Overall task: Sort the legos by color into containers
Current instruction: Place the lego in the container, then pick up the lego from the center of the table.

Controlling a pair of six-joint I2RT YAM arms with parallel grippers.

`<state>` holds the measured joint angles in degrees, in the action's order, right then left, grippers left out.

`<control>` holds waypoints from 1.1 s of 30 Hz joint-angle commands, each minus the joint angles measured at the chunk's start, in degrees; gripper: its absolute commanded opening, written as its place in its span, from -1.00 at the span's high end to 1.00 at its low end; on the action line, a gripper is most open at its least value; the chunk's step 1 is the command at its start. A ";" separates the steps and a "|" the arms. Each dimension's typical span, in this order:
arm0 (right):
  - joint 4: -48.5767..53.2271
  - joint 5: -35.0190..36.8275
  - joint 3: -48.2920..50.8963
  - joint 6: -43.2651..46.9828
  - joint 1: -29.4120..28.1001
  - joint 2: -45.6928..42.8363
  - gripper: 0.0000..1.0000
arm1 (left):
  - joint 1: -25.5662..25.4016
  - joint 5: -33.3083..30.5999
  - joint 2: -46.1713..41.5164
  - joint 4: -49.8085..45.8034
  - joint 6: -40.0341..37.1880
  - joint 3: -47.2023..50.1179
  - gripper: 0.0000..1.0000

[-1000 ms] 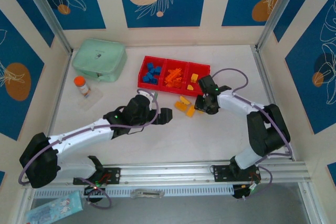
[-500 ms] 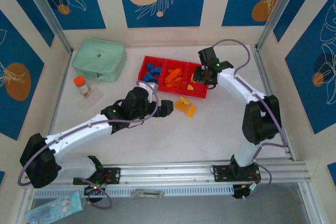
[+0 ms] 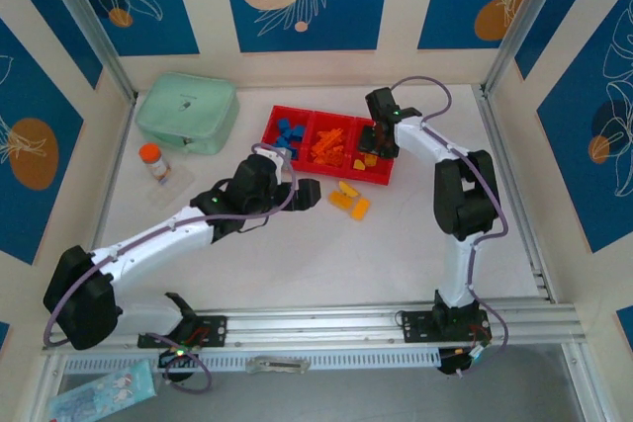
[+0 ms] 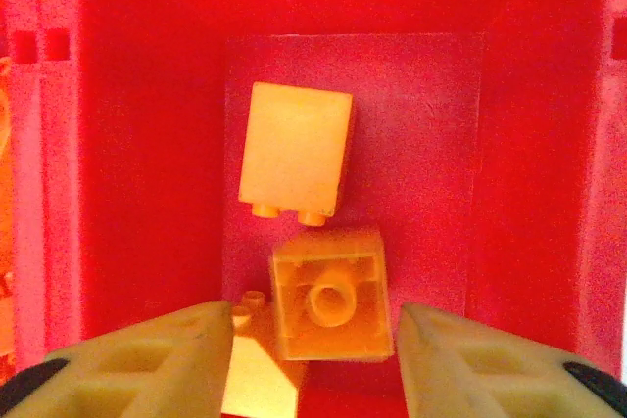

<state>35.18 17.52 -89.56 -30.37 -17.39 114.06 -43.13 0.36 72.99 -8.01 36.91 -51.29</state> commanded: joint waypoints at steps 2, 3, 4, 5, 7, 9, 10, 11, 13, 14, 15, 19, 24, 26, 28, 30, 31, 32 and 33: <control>-0.29 -1.40 -0.53 0.70 0.25 -4.26 -0.08 | 0.64 1.48 0.31 -0.58 -1.65 -2.31 -0.99; -0.20 -1.35 -0.20 0.75 0.12 -5.27 -0.10 | 0.61 1.46 0.16 -0.74 -1.71 -2.41 -0.99; -0.20 -1.44 0.20 0.83 0.00 -6.14 -0.12 | 0.62 1.48 0.03 -0.90 -1.83 -2.41 -0.99; -0.15 -1.69 0.82 0.88 -0.18 -7.14 -0.14 | 0.60 1.49 -0.20 -0.96 -1.75 -2.35 -0.99; 0.38 -1.70 2.07 1.01 -0.68 -8.81 -0.19 | 0.60 1.66 -0.76 -1.04 -1.75 -1.99 -0.99; 1.09 -1.40 3.54 1.08 -1.45 -10.54 -0.22 | 0.60 1.74 -1.53 -1.71 -1.68 -1.55 -0.99; 1.20 -1.27 4.49 1.10 -1.82 -11.37 -0.23 | 0.60 1.75 -1.87 -2.09 -1.68 -1.41 -0.99; 1.36 -1.49 5.59 1.17 -2.07 -12.27 -0.25 | 0.61 1.87 -2.31 -2.35 -1.72 -1.08 -0.99; 1.81 -1.64 7.48 1.10 -2.79 -13.94 -0.27 | 0.60 2.05 -3.28 -2.50 -1.61 -0.22 -0.99; 2.11 -1.68 8.60 1.04 -3.29 -14.91 -0.29 | 0.65 2.10 -3.70 -2.43 -1.51 0.40 -0.99; 2.33 -1.75 9.68 1.18 -3.84 -15.76 -0.30 | 0.60 2.03 -4.07 -2.20 -1.45 1.21 -0.99; 3.14 -1.12 13.71 0.38 -6.16 -18.42 -0.37 | 0.44 2.89 -4.73 -0.72 -0.32 3.73 -0.99; 1.76 -0.42 19.63 -1.71 -9.07 -20.89 -0.43 | -0.52 3.24 -4.84 1.51 1.40 6.05 -0.99; 1.28 -0.36 21.25 -2.85 -10.21 -21.31 -0.46 | -1.09 3.48 -4.42 2.49 2.15 6.70 -0.99; 0.29 0.00 23.13 -4.40 -11.53 -21.67 -0.50 | -1.79 3.56 -3.81 3.47 2.71 7.21 -0.99; -0.90 -0.02 24.86 -5.80 -12.91 -21.44 -0.52 | -2.38 3.42 -3.29 4.42 3.38 7.67 -0.99; -1.51 -0.32 25.46 -6.41 -13.42 -21.19 -0.53 | -2.72 3.34 -2.99 4.87 3.64 7.78 -0.99; -2.28 -0.81 26.25 -6.95 -13.95 -20.80 -0.54 | -3.05 3.17 -2.73 5.29 3.99 7.99 -0.99; -3.23 -1.51 27.13 -7.89 -14.23 -20.39 -0.55 | -3.48 3.02 -2.50 5.77 4.26 8.17 -0.99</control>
<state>34.52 17.52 -64.20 -34.81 -30.57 94.28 -45.47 2.81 69.69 -5.21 39.59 -43.97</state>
